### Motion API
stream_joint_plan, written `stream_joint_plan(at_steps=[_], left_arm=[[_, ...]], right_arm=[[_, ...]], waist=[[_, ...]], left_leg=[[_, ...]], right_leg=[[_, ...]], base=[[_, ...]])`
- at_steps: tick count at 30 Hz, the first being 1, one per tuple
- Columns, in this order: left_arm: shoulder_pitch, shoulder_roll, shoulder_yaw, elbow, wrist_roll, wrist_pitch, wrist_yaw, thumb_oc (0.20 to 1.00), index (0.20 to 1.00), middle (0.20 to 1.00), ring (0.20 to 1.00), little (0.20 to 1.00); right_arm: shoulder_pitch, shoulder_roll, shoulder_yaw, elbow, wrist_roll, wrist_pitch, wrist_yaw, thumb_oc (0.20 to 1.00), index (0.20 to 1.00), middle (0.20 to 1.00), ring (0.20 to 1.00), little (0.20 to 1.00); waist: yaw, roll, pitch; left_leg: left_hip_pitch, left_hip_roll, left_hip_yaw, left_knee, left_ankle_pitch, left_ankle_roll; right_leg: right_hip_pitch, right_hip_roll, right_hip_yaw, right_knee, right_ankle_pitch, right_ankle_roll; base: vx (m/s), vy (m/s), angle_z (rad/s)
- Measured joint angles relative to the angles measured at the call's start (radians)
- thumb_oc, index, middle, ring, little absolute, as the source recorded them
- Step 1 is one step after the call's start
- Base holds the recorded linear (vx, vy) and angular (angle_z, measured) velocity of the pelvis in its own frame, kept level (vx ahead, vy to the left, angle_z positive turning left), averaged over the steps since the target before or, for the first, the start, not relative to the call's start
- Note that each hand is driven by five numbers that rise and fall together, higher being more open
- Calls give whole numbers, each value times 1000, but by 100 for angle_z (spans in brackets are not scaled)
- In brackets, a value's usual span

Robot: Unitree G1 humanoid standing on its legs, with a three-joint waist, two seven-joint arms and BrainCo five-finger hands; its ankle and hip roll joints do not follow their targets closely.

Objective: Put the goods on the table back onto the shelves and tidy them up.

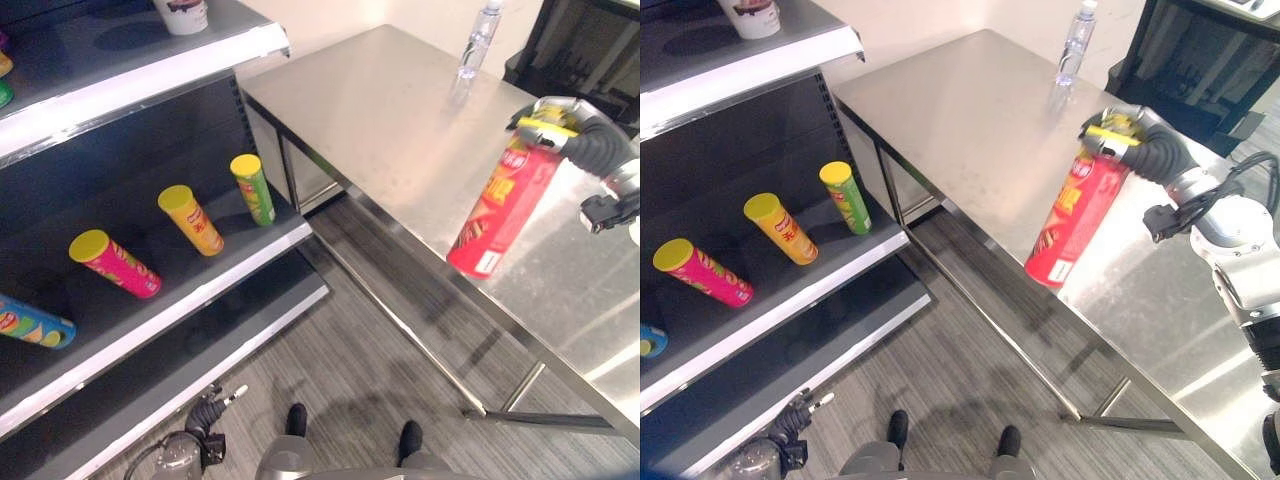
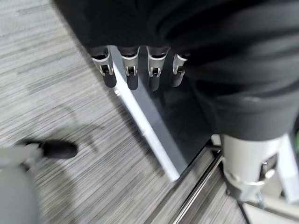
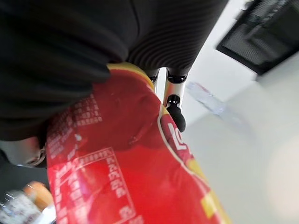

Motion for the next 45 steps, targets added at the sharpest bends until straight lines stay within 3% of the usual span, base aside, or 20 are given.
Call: stream_joint_plan(at_steps=[4, 8, 11, 15, 16, 17, 19, 21, 22, 24, 28, 33, 34, 35, 36, 37, 40, 42, 44, 45], left_arm=[[-3, -20, 42, -2, -14, -7, 8, 1000, 1000, 1000, 1000, 1000], [-9, -58, 38, 14, -40, -7, 24, 1000, 1000, 1000, 1000, 1000], [0, -78, 39, 22, -75, -6, 25, 1000, 1000, 1000, 1000, 1000], [35, -82, 76, 56, -78, -2, 33, 1000, 1000, 1000, 1000, 1000], [28, -73, 81, 64, -77, -2, 38, 1000, 1000, 1000, 1000, 1000], [20, -66, 78, 69, -77, -1, 44, 1000, 1000, 1000, 1000, 1000], [9, -67, 73, 78, -76, 2, 47, 1000, 1000, 1000, 1000, 1000], [22, -87, 57, 79, -74, 1, 51, 1000, 1000, 1000, 1000, 1000], [8, -92, 45, 80, -69, 1, 54, 1000, 1000, 1000, 1000, 1000], [-49, -92, 22, 79, -24, -2, 57, 1000, 1000, 1000, 1000, 1000], [-112, -67, -11, 71, 42, -8, 61, 1000, 1000, 1000, 1000, 1000], [40, 15, 57, 30, 81, -23, 31, 1000, 1000, 1000, 1000, 1000], [40, 26, 77, 56, 81, -22, 36, 1000, 1000, 1000, 1000, 1000], [36, 36, 87, 68, 80, -19, 37, 1000, 1000, 1000, 1000, 1000], [13, 58, 100, 100, 80, -18, 32, 1000, 1000, 1000, 1000, 1000], [2, 50, 105, 107, 78, -16, 37, 1000, 1000, 1000, 1000, 1000], [9, 9, 68, 86, 77, -19, 32, 1000, 1000, 1000, 1000, 1000], [18, -40, 45, 91, 76, -19, 33, 1000, 1000, 1000, 1000, 1000], [30, -92, 41, 103, 79, -24, 29, 1000, 1000, 1000, 1000, 1000], [6, -106, 32, 126, 127, -34, 57, 1000, 1000, 1000, 1000, 1000]], right_arm=[[-7, 23, -19, -51, -25, -14, -25, 200, 200, 200, 200, 200], [-35, 9, -60, -131, -67, -45, -64, 200, 200, 200, 200, 200], [-60, -28, -77, -141, -121, -63, -86, 200, 200, 200, 200, 200], [-74, -45, -76, -179, -167, -64, -91, 200, 200, 200, 200, 200], [-69, -62, -79, -205, -184, -70, -91, 200, 200, 200, 200, 200], [-59, -59, -95, -217, -195, -71, -90, 200, 200, 200, 200, 200], [-52, -57, -115, -232, -196, -73, -90, 200, 200, 200, 200, 200], [-33, -54, -144, -238, -207, -74, -92, 200, 200, 200, 200, 200], [-19, -54, -166, -245, -214, -73, -92, 200, 200, 200, 200, 200], [14, -43, -201, -260, -216, -72, -91, 200, 200, 200, 200, 200], [49, 32, -223, -288, -259, -71, -100, 200, 200, 200, 200, 200], [118, 31, -270, -272, -323, -65, -110, 200, 200, 200, 200, 200], [119, 16, -264, -257, -323, -60, -110, 200, 200, 200, 200, 200], [126, 12, -267, -255, -322, -60, -109, 200, 200, 200, 200, 200], [130, -6, -263, -256, -321, -60, -100, 200, 200, 200, 200, 200], [127, -33, -261, -267, -320, -61, -91, 200, 200, 200, 200, 200], [118, -67, -252, -293, -311, -66, -81, 200, 200, 200, 200, 200], [87, -81, -214, -306, -307, -70, -80, 200, 200, 200, 200, 200], [75, -108, -157, -315, -306, -77, -72, 200, 200, 200, 200, 200], [108, -112, -153, -325, -311, -80, -65, 200, 200, 200, 200, 200]], waist=[[-1, 14, 6], [14, 47, 22], [32, 94, 36], [48, 121, 42], [23, 98, 51], [21, 66, 60], [21, 50, 58], [-15, 89, 37], [-41, 96, 34], [-82, 83, 29], [-56, 50, 13], [-17, 53, 10], [-16, 74, 16], [-21, 87, 16], [-25, 94, 18], [-13, 97, 16], [-19, 105, 7], [-30, 94, 8], [-31, 78, 2], [-44, 51, -2]], left_leg=[[8, 27, -29, 12, -2, -13], [-38, 74, -210, 59, 1, -49], [-91, 79, -236, 79, 22, -75], [-118, 73, -260, 47, 22, -86], [-124, 84, -209, 17, -41, -108], [-133, 78, -203, 28, -21, -89], [-125, 124, -207, 148, -36, -101], [-14, 199, -239, 117, -21, -160], [12, 194, -229, 77, -38, -177], [25, 126, -226, 34, -56, -151], [31, 23, -203, 33, -60, -85], [22, -35, -180, 59, -66, -33], [21, -17, -202, 69, -69, -23], [13, -1, -212, 72, -67, -22], [9, 22, -240, 72, -60, -28], [10, 20, -251, 74, -59, -32], [-16, 28, -259, 105, -35, -32], [-30, 36, -260, 123, -29, -33], [-52, 34, -253, 153, -21, -44], [-81, 14, -247, 181, -7, -66]], right_leg=[[34, 31, -10, -8, -11, -7], [82, 101, -89, -9, -41, -43], [87, 129, -144, -9, -67, -57], [96, 133, -159, -2, -66, -75], [95, 101, -202, -3, -63, -93], [91, 75, -216, -2, -54, -81], [95, 42, -222, -1, -46, -75], [137, 40, -225, -1, -51, -59], [148, 19, -226, -1, -45, -48], [168, -47, -244, 2, -5, -4], [141, -157, -251, 48, 52, 17], [88, -201, -239, 113, 95, 22], [60, -160, -154, 165, -12, 83], [55, -96, -105, 193, -102, 84], [42, 25, -38, 240, -197, 63], [48, 69, -46, 234, -249, -23], [74, 105, -32, 202, -233, -57], [93, 124, -56, 184, -233, -57], [128, 139, -67, 151, -220, -64], [151, 138, -86, 108, -214, -73]], base=[[-21, -255, 16], [-157, -178, 60], [-145, 1, 83], [-167, 209, 57], [-51, 191, 78], [-103, 434, 69], [-51, 283, 21], [-50, 374, 31], [-76, 436, 52], [-113, 446, 63], [-170, 381, 6], [-220, 315, -10], [-49, 94, 26], [-49, 130, 53], [-3, 65, 57], [-60, 76, 51], [-34, -13, 40], [43, -92, 32], [-24, -27, 57], [-46, 110, 102]])
